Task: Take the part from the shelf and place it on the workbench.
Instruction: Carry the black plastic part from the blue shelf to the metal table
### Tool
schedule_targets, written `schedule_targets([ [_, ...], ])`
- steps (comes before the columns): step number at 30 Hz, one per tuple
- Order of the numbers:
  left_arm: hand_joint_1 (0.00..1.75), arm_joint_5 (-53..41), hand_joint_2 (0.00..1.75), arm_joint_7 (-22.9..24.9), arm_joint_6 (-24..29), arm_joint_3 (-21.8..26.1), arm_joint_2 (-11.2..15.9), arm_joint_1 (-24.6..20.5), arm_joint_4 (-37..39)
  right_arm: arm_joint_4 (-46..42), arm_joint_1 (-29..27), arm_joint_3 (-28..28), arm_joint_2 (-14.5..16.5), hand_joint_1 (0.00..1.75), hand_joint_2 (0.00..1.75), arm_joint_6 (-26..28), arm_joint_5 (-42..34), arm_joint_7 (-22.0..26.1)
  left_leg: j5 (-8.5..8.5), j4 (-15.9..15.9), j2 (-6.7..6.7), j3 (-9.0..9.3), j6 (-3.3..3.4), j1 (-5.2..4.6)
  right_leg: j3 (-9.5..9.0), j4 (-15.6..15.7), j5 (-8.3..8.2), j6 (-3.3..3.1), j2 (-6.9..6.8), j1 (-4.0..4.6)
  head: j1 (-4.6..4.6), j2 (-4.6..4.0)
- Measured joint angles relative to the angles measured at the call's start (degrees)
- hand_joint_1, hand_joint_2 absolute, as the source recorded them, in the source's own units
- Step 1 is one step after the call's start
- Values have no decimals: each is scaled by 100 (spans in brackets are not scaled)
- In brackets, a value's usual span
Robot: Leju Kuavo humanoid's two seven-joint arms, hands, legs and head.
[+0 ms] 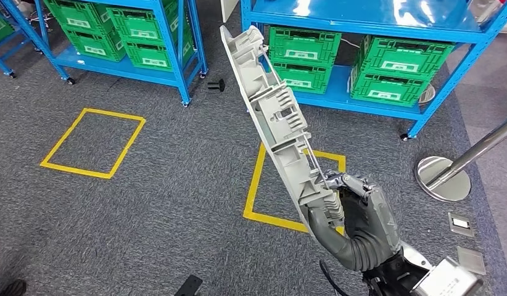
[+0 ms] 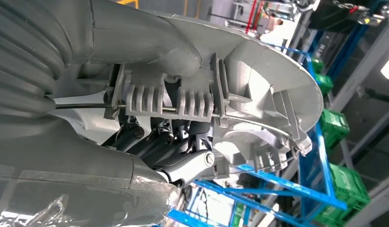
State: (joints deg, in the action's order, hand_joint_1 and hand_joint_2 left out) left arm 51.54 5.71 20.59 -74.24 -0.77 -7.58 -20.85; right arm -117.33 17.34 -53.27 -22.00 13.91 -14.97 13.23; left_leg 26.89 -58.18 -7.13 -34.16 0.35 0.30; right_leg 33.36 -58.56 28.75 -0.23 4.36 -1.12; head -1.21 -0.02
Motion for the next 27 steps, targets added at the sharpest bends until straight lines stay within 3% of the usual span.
schedule_targets([
  [1, 0, 0, 175, 0, 1, -2, 5, 10, -1, -1, 3, 5, 1, 175, 175, -2, 1, -1, -4, -3, -33, -30, -33, 6, 1, 8, -11, -32, -73, -5, 7, 0],
  [3, 0, 0, 175, 0, 3, -4, 9, 25, -2, -3, 1, 14, 5, 175, 175, 0, 2, -2, 118, -172, 154, -132, -103, -12, -29, 60, -34, -96, -241, -27, -33, 0],
  [5, 0, -1, 175, -1, 2, -5, 9, 14, -3, -6, -5, 22, 7, 175, 175, 3, 3, -2, 443, -766, 497, -401, -175, -4, -49, 81, -38, -137, -417, -26, -100, 0],
  [7, 0, 0, 175, -1, 2, -5, 9, 11, -3, -7, -6, 25, 6, 175, 175, 3, 4, -1, 698, -1439, 633, -686, -227, 35, -45, 69, -27, -145, -593, -17, -132, 0],
  [8, 0, 0, 175, -1, 2, -5, 10, 17, -3, -7, -7, 25, 6, 175, 175, 2, 4, -1, 691, -1548, 652, -720, -242, 50, -44, 63, -19, -143, -678, -16, -144, 0],
  [9, 0, 0, 175, -1, 2, -5, 10, 23, -3, -7, -7, 24, 6, 175, 175, 0, 4, -1, 578, -1419, 671, -641, -249, 61, -46, 56, -12, -136, -754, -16, -156, 0],
  [10, 0, -1, 175, -1, 2, -5, 13, 25, -3, -7, -6, 24, 7, 175, 175, -2, 5, -1, 392, -1088, 716, -463, -244, 66, -52, 51, -2, -124, -825, -16, -170, 0],
  [12, 0, -2, 175, -1, 2, -5, 15, 14, -4, -7, -4, 26, 7, 175, 175, -3, 9, -1, 121, -329, 955, -71, -199, 31, -66, 42, 18, -84, -955, 5, -200, 0],
  [13, 0, -2, 175, -1, 2, -5, 17, 5, -4, -7, -3, 27, 7, 175, 175, -3, 15, -1, 67, -97, 1052, 44, -158, 4, -69, 41, 22, -53, -1016, 22, -208, 0],
  [14, 0, -2, 175, -1, 2, -5, 18, 1, -4, -7, -2, 29, 7, 175, 175, -3, 21, -1, 72, -3, 1104, 78, -117, -23, -71, 43, 23, -21, -1073, 37, -206, 0],
  [16, 0, -2, 175, 0, 2, -5, 23, 15, -3, -8, 1, 31, 7, 175, 175, -4, 37, -1, 50, 24, 999, 62, -32, -39, -85, 63, 24, 48, -1194, 44, -195, 0],
  [17, 0, -3, 175, -1, 2, -5, 23, 27, -3, -9, 4, 32, 7, 175, 175, -5, 44, -3, 29, 47, 931, 61, 7, -31, -90, 48, 59, 78, -1157, 33, -186, 0],
  [19, 0, -8, 175, -1, 2, -4, 20, 26, -4, -12, 7, 37, 7, 175, 175, -5, 57, -8, -16, 91, 793, 63, 81, -1, 44, -275, 299, 112, -866, 11, -146, 0],
  [20, 0, -11, 175, -1, 1, -4, 16, 19, -5, -11, 5, 38, 5, 175, 175, -5, 66, -12, -28, 94, 725, 52, 104, 3, 199, -611, 483, 114, -666, 2, -111, 0],
  [22, 0, -13, 175, -1, -2, -4, 11, 9, -5, -11, -3, 39, 4, 175, 175, -5, 85, -26, -42, 89, 569, 34, 130, -9, 563, -1343, 766, 106, -485, 6, -57, 0],
  [23, 0, -5, 175, -10, -3, -4, 10, 15, -5, -10, -5, 38, 4, 175, 175, -15, 108, -32, -45, 84, 483, 29, 135, -19, 660, -1510, 763, 99, -462, 9, -43, 0],
  [24, 0, 11, 175, -33, -6, -3, 11, 26, -4, -10, -5, 33, 4, 175, 175, -33, 146, -37, -47, 74, 395, 27, 137, -26, 658, -1468, 650, 86, -448, 12, -33, 0],
  [25, 0, 33, 175, -72, -13, -2, 13, 40, -3, -9, -6, 24, 9, 175, 175, -56, 204, -40, -46, 61, 305, 27, 135, -30, 552, -1211, 448, 66, -415, 13, -23, 0],
  [27, 0, 75, 175, -178, -41, -1, 18, 67, 1, -7, -7, -13, 31, 175, 175, -93, 349, -40, -36, 18, 144, 6, 111, -37, 232, -478, 75, 9, -184, 4, 0, 0],
])
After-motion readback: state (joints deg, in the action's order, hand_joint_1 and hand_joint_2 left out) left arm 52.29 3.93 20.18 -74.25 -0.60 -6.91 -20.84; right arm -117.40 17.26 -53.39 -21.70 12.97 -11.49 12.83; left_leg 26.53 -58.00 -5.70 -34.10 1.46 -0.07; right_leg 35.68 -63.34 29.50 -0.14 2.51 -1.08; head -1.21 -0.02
